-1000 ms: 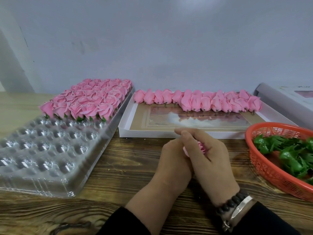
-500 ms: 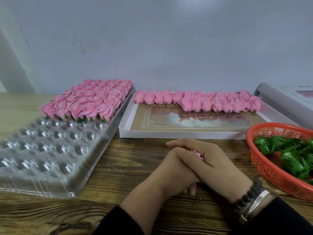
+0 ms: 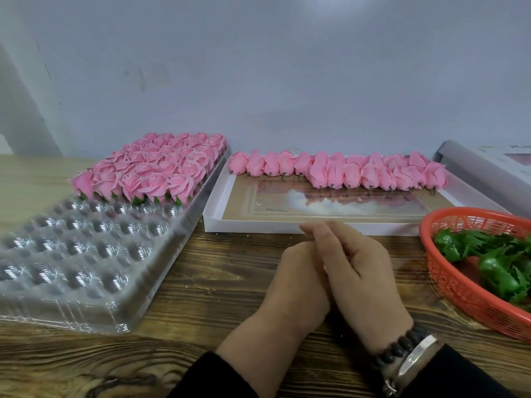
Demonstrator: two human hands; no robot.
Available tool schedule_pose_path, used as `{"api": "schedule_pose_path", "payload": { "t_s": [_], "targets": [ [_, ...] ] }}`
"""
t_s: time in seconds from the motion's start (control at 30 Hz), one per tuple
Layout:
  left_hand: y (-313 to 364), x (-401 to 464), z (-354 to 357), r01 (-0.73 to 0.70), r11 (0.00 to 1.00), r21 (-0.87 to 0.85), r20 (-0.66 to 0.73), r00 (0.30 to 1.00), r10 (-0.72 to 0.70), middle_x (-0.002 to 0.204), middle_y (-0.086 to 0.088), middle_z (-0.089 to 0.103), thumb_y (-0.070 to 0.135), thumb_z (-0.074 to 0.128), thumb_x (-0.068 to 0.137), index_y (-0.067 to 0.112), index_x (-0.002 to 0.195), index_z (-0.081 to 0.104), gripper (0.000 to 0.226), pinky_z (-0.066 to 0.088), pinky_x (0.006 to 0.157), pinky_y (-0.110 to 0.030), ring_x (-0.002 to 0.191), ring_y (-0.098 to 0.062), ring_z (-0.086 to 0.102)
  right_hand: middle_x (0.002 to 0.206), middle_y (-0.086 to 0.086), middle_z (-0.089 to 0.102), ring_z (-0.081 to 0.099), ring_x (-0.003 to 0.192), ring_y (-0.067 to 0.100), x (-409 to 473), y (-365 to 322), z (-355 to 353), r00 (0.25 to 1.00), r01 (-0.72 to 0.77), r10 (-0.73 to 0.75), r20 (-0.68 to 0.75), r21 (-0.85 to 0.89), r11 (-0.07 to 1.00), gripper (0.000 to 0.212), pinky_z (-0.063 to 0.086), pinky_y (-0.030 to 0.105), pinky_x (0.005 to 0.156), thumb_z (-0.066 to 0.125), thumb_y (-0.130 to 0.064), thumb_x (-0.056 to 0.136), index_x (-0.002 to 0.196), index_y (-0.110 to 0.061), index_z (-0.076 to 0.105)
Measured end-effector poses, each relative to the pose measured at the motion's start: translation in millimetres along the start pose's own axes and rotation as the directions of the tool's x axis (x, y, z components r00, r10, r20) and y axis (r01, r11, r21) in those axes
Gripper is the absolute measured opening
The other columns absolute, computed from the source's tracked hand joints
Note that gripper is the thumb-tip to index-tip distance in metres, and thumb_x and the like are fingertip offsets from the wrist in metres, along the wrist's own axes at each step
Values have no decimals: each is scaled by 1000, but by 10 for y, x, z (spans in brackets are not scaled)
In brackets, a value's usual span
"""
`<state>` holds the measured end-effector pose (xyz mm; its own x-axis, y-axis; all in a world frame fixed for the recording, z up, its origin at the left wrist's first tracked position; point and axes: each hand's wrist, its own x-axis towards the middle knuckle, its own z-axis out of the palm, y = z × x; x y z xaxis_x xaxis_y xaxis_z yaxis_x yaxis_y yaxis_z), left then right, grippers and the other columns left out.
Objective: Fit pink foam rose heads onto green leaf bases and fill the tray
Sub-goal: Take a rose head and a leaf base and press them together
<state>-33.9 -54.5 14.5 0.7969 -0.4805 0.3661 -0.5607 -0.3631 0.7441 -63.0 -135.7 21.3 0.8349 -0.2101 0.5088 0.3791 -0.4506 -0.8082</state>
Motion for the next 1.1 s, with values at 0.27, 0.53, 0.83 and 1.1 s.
{"api": "schedule_pose_path", "payload": {
  "t_s": [0.27, 0.53, 0.83, 1.1],
  "targets": [
    [85, 25, 3, 30, 998, -51, 47, 998, -28, 111, -4, 62, 5, 49, 92, 7, 115, 58, 25, 34, 74, 3, 100, -3, 53, 92, -24, 67, 57, 96, -7, 81, 19, -103, 974, -36, 65, 218, -135, 990, 24, 37, 6, 88, 48, -24, 92, 87, -29, 71],
    [127, -17, -75, 142, 976, -166, 200, 974, -108, 72, 5, 58, 7, 46, 93, 19, 80, 56, 20, 44, 49, -13, 52, -2, 52, 74, -29, 64, 61, 62, -7, 57, -20, -164, 935, 14, 39, 353, -145, 989, 23, 43, 4, 58, 46, -37, 89, 96, -35, 68],
    [132, -17, -80, 51, 854, -518, -14, 998, -68, 73, -18, 56, -15, 51, 85, -18, 79, 58, 10, 45, 57, -18, 67, -16, 53, 96, -20, 67, 61, 93, -4, 99, 35, -215, 924, -76, 98, 370, -73, 994, 50, 50, 27, 86, 53, -69, 60, 106, -48, 54],
    [124, -3, -76, 31, 873, -486, -74, 994, -76, 66, -15, 57, -7, 57, 84, -12, 76, 59, 10, 44, 52, -13, 58, -11, 50, 110, -23, 62, 55, 105, -8, 65, 27, -221, 968, -68, 55, 245, 44, 997, 63, 45, 14, 89, 61, -65, 56, 115, -43, 53]
  ]
}}
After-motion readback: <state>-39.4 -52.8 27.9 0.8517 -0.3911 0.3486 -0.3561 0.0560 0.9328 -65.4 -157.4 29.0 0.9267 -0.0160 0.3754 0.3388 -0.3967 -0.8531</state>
